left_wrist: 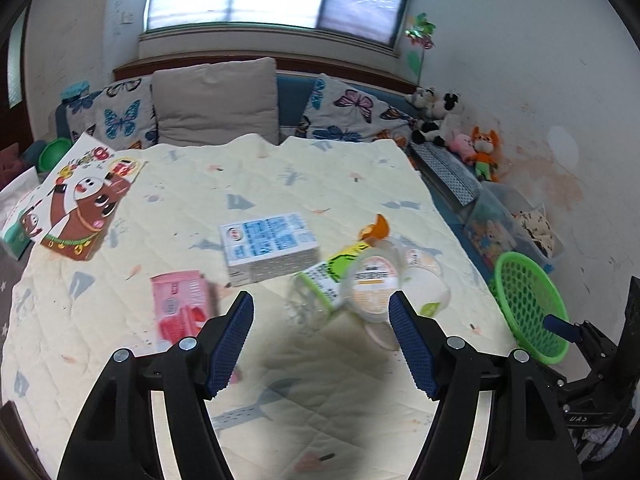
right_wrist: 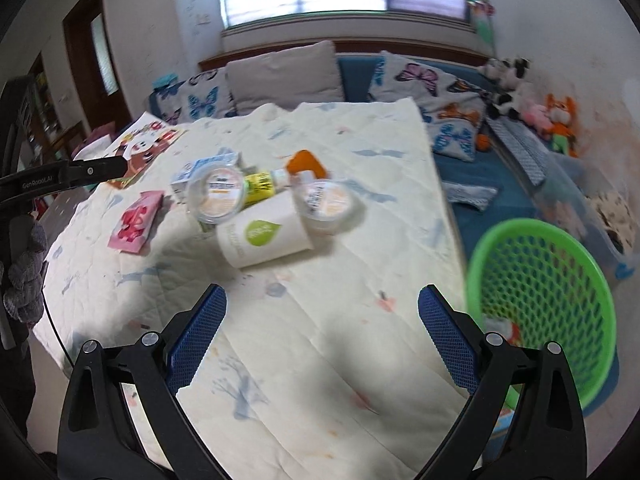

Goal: Collect trash
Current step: 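Move both tools back over the table toward the remaining cups, then grasp the clear yogurt cup with the left tool while the right tool grasps the white paper cup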

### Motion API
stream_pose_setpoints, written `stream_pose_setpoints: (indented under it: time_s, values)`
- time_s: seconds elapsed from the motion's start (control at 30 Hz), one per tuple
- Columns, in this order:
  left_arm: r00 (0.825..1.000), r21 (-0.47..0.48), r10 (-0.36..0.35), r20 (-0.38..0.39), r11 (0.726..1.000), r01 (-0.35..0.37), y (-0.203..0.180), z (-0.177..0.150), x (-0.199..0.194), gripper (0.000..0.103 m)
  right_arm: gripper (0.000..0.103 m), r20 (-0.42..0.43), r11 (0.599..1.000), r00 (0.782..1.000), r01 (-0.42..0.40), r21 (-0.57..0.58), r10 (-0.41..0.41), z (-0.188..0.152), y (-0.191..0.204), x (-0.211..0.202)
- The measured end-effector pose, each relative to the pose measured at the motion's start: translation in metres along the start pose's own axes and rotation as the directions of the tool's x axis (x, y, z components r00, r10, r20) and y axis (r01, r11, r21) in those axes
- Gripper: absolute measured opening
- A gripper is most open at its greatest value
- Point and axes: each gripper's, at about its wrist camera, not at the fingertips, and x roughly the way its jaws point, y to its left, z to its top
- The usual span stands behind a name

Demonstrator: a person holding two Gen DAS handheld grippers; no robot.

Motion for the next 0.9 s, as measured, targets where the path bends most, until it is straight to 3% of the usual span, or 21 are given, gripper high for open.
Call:
stream_pose_setpoints:
  time_s: [0.6, 0.9]
  values:
    - [1.000, -0.069, 0.013, 0.000, 0.998, -0.013, 0.036, 0.009, 0.009, 0.068, 0.096, -0.076, 0.996, 0.995, -0.073, -0.052, 0.069, 0.020, 0.039, 0.062]
    - [1.000, -0.090, 0.015, -0.012, 0.996, -0.016, 0.048, 0.014, 0.020, 0.068, 0.097, -0.107, 0.995, 0.993, -0.063, -0.079, 0.054, 0.023, 0.049, 0.098]
